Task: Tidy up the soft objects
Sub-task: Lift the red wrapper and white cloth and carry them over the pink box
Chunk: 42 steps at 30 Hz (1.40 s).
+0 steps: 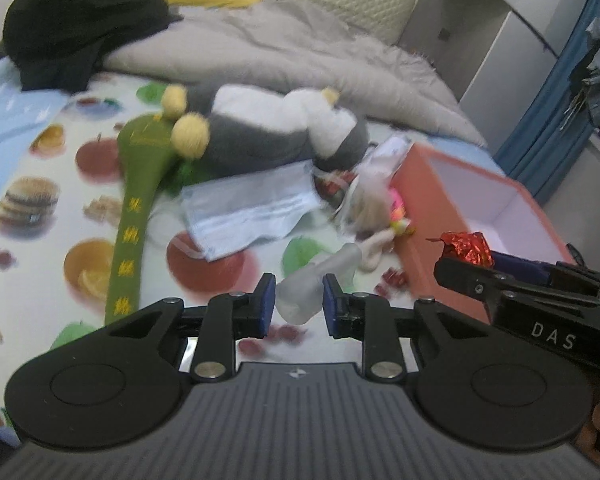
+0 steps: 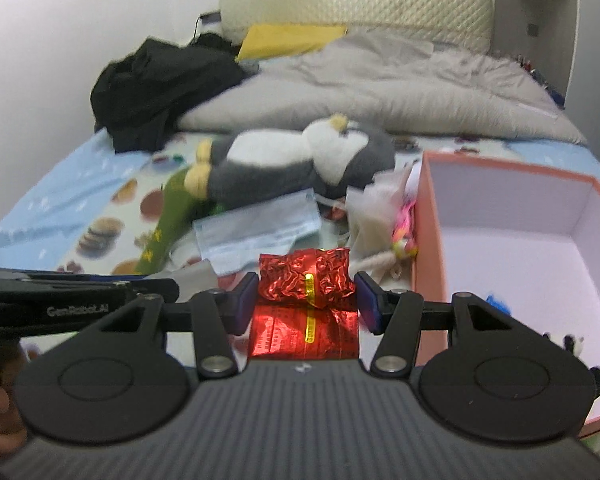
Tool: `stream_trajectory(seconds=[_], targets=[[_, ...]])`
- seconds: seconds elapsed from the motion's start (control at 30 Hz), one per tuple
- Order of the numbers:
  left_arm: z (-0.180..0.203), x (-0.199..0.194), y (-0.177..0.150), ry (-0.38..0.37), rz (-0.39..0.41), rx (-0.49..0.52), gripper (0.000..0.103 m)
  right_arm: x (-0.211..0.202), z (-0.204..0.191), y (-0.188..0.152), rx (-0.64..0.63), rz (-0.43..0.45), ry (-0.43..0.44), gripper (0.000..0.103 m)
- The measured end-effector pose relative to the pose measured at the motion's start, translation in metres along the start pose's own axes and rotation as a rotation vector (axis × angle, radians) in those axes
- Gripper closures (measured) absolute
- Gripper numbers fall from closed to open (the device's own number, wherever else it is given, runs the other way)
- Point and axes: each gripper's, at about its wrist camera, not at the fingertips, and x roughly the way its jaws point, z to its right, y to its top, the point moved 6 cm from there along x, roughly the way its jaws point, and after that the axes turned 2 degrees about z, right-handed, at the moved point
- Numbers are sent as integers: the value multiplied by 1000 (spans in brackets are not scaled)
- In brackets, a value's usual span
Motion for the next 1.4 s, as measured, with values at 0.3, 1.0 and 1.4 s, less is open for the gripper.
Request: stream_trajectory(seconds=[0.3, 1.0, 1.4], targets=[[60, -20, 61, -118, 101, 52, 74, -44, 34, 51, 56, 149, -38, 48], [229, 71, 86, -285, -42, 216, 74, -73, 196, 56, 206, 82, -276, 47], [249, 134, 24, -273, -225, 275, 73, -36, 241, -24, 349, -91, -299, 47]])
